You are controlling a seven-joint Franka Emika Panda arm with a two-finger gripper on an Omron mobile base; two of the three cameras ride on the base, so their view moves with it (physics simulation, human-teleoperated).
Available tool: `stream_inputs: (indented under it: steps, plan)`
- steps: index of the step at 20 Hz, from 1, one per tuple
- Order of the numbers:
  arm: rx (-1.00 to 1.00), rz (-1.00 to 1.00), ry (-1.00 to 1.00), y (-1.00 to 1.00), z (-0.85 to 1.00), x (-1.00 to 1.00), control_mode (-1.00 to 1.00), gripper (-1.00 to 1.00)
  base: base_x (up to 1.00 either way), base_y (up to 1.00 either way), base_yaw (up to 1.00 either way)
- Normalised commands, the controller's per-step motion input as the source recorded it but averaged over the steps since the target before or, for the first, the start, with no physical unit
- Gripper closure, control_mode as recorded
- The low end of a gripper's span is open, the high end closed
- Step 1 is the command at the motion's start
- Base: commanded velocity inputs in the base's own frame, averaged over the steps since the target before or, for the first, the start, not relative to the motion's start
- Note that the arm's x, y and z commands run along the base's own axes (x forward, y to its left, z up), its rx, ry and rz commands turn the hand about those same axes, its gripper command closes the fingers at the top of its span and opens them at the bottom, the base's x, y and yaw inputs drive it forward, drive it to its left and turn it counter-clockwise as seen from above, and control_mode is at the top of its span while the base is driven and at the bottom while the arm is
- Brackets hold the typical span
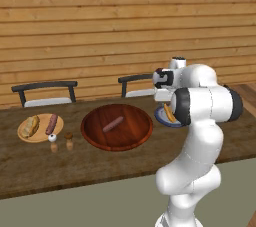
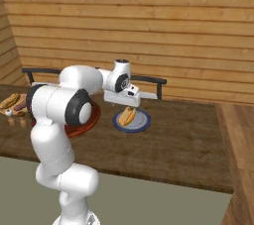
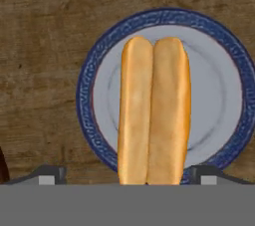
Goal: Place one bun and one sausage from the bowl on each plate.
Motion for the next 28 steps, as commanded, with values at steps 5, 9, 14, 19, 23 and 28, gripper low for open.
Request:
stream_inputs:
  steps: [5, 9, 14, 19, 23, 28]
  plan:
    - [0.01, -0.22, 0.0, 0.78, 0.39, -0.64, -1.0, -1.0, 0.0, 0.0, 0.0]
    - [0.0, -0.25, 0.0, 0.98, 0.3, -0.07, -1.0, -1.0, 0.0, 0.0, 0.0]
    - [0.0, -0.17, 0.0, 1.0, 0.17, 0.11, -1.0, -1.0, 0.0, 0.0, 0.0]
    - [-0.02, -0.08, 0.0, 1.0, -0.03, 0.27, -1.0, -1.0, 0.0, 0.0, 0.0]
    - [0.0, -0.02, 0.01, 0.72, -0.37, 0.1, -1.0, -1.0, 0.0, 0.0, 0.0]
    - [0.0, 0.0, 0.0, 0.47, -0.56, 0.1, -1.0, -1.0, 0.0, 0.0, 0.0]
